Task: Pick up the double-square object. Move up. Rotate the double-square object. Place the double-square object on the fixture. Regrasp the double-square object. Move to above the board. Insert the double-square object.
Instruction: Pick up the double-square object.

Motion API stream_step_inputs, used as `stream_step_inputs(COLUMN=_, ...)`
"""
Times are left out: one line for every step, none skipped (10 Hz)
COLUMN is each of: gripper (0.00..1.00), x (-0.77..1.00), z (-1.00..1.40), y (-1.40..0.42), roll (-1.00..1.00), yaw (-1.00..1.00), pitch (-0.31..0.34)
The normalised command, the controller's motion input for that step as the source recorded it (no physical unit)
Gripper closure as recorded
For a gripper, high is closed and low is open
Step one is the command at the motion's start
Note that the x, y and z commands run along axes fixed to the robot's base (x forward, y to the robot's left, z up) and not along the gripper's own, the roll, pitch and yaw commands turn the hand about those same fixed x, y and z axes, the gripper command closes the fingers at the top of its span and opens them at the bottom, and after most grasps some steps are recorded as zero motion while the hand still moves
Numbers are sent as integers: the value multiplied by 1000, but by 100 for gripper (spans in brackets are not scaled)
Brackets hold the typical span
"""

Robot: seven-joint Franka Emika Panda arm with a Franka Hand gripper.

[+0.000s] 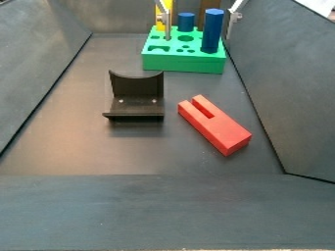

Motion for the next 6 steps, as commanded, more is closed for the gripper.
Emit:
stream_step_inputs(gripper=0, x=457, z=-911, y=26, roll=-150, yaw=631, pitch=0)
stream_step_inputs(gripper=0, x=209, z=-974, y=6, roll=-146, yaw=794, pitch=0)
stream_step_inputs(gripper=0, x=220, z=-980, y=6, roll=-143, yaw=783, pitch=0)
stream_step_inputs(gripper=0, x=100, z=-1000, y=3, roll=-10, yaw=754, pitch=-4)
stream_step_inputs(gripper=0, x=0, z=-1000, y=0, roll=1, yaw=854, pitch=-13)
stream_step_inputs(gripper=0, x=-17, z=-1000, y=0, roll=21, yaw=817, pitch=-11)
